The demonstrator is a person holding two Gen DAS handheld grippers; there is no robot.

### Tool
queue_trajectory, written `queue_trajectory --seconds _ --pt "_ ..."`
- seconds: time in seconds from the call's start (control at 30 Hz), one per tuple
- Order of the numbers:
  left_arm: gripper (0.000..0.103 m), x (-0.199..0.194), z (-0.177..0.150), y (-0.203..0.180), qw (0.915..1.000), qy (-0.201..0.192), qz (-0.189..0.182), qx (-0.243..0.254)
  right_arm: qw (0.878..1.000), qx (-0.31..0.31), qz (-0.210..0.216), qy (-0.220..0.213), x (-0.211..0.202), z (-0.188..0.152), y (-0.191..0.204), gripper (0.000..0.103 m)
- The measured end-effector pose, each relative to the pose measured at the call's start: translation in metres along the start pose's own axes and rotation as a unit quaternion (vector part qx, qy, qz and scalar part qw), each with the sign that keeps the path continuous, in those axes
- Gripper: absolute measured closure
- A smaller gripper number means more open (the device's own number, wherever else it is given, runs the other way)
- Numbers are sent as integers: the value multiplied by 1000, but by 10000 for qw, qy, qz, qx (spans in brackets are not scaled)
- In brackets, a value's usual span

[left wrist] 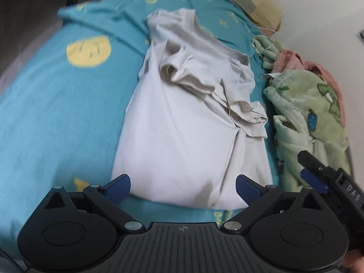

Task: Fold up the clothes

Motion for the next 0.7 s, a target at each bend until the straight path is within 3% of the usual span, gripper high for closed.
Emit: queue_trajectory --seconds 0.1,0.2,0.33,0.4,0.5,0.57,0.6,0.7 --pt "4 8 -7 9 9975 394 -335 -484 9998 161 88 67 1 0 -3 32" --pt "5 18 -14 15 9943 587 -381 -803 9984 469 284 151 3 -2 -8 32" --pt "7 29 -16 27 9903 607 -270 -1221 9918 1033 663 367 7 -6 -16 32" --pt "9 30 -12 36 9874 429 -315 -1493 9847 1397 885 553 10 -11 -20 31" --pt "11 29 -5 45 9810 184 -577 -1841 9644 2082 1350 917 19 -23 -25 30" --pt "23 28 -4 49 9788 -63 -619 -1953 9436 2598 1659 1207 27 -34 -27 30" --pt "24 29 -5 48 9786 -142 -622 -1956 9317 2864 1763 1369 31 -41 -27 30" --pt "31 31 -8 44 9797 -296 -663 -1866 9037 3402 1817 1862 43 -65 -22 31"
Point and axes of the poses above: each gripper's, at about its wrist camera, not at the fingertips, and x roughly the way its jaws point, y to its left, z to its top, the point moved 3 cm from there along x, roughly the way its jaws point, and after that the axes turned 5 degrees about -x, right-handed, at the moved point
